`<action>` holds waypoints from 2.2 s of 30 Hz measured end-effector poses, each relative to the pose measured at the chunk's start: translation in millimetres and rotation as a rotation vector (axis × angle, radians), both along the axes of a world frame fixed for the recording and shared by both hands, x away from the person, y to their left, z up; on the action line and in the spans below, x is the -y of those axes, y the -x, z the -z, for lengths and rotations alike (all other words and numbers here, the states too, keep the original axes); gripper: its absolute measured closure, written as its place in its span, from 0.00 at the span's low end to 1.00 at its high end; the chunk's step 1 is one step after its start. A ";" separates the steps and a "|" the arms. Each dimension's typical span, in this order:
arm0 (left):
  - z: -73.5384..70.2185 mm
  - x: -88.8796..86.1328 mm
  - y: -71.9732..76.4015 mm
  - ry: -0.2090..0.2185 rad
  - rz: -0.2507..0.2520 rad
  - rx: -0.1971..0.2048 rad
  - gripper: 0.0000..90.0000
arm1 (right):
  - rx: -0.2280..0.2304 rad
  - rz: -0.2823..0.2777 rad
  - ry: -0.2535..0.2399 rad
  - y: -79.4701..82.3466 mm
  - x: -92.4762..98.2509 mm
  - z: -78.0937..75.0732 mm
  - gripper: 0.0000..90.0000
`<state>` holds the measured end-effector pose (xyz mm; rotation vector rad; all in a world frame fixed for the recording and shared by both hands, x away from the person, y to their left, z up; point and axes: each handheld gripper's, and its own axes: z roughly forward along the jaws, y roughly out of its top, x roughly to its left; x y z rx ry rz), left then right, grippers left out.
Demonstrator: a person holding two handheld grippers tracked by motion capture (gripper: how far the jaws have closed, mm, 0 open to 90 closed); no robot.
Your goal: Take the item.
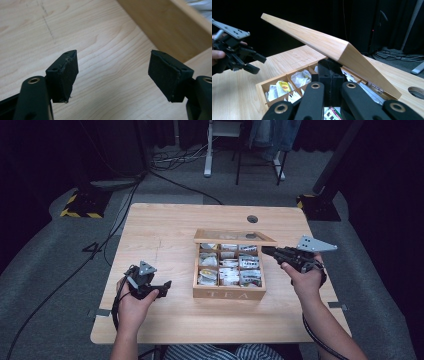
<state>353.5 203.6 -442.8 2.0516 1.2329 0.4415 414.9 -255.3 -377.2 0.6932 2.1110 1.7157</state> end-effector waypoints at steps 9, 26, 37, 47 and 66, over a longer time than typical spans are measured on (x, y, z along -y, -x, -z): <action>-26.9 13.8 4.8 0.062 0.124 0.041 0.30 | -0.001 -0.005 -0.003 -0.2 0.8 -0.2 1.00; -61.1 61.2 8.7 0.078 0.288 0.103 0.32 | -0.002 -0.003 0.000 -0.1 0.7 -0.4 1.00; -68.6 97.4 1.0 0.099 0.396 0.100 0.33 | -0.004 -0.006 -0.002 -0.4 0.9 -0.4 1.00; -65.3 130.2 -8.6 0.163 0.473 0.092 0.35 | -0.005 -0.007 -0.005 -0.8 1.1 -0.4 1.00; -48.5 180.1 -36.9 0.197 0.562 0.040 0.41 | -0.013 -0.012 -0.008 -1.3 1.3 -0.7 1.00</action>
